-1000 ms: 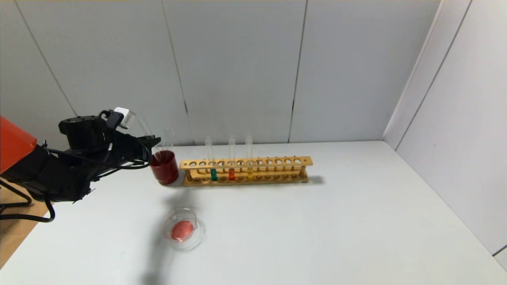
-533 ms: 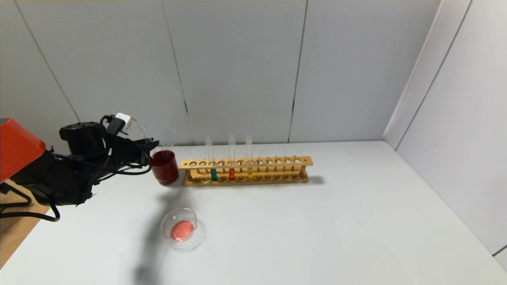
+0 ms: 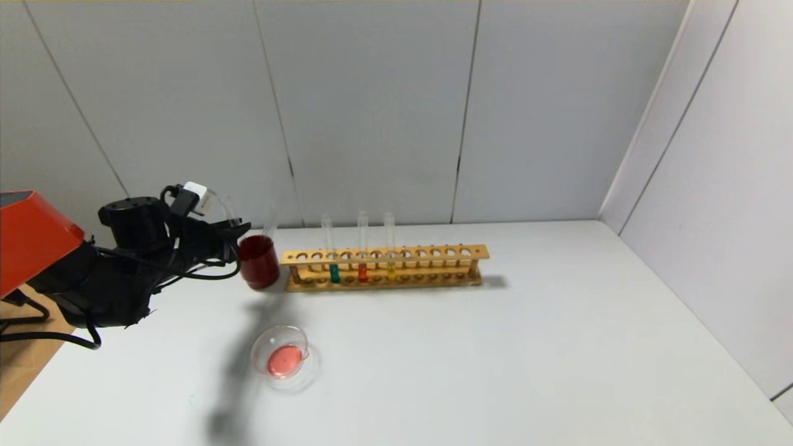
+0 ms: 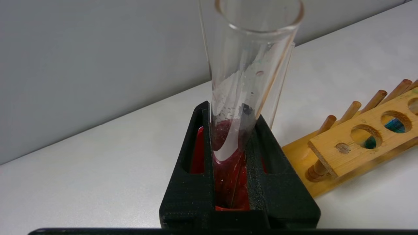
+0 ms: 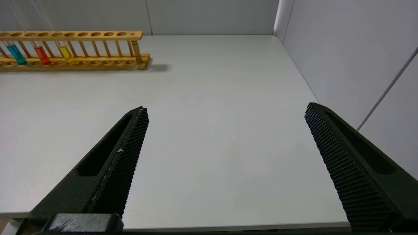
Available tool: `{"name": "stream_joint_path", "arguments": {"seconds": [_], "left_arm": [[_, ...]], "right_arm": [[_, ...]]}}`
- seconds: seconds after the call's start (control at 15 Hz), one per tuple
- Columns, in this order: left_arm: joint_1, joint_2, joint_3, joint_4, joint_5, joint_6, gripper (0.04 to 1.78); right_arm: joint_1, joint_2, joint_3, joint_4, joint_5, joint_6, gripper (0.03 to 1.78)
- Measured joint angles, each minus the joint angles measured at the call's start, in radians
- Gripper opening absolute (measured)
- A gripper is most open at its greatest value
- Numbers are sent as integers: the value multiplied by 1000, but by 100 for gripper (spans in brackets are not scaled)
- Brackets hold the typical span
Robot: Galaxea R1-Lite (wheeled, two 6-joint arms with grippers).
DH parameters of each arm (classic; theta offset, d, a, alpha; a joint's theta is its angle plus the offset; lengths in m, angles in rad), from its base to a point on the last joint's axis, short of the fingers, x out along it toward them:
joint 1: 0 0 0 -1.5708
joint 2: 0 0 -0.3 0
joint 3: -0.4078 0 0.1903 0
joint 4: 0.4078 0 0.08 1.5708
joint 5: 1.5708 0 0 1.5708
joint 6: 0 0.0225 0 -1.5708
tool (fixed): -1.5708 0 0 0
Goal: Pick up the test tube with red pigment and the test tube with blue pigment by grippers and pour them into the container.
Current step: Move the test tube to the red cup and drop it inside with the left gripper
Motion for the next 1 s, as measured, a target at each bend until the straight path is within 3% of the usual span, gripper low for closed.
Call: {"name": "stream_joint_path", "arguments": {"seconds": [0.6, 0.8, 1.0], "left_arm": [[2, -42, 34, 78, -33, 15, 36], [3, -56, 33, 71, -34, 15, 60], [3, -62, 30, 70, -28, 15, 109]], "right_arm": [[0, 0, 0, 0, 0, 0, 175], [0, 0, 0, 0, 0, 0, 175], [0, 0, 0, 0, 0, 0, 175]]}}
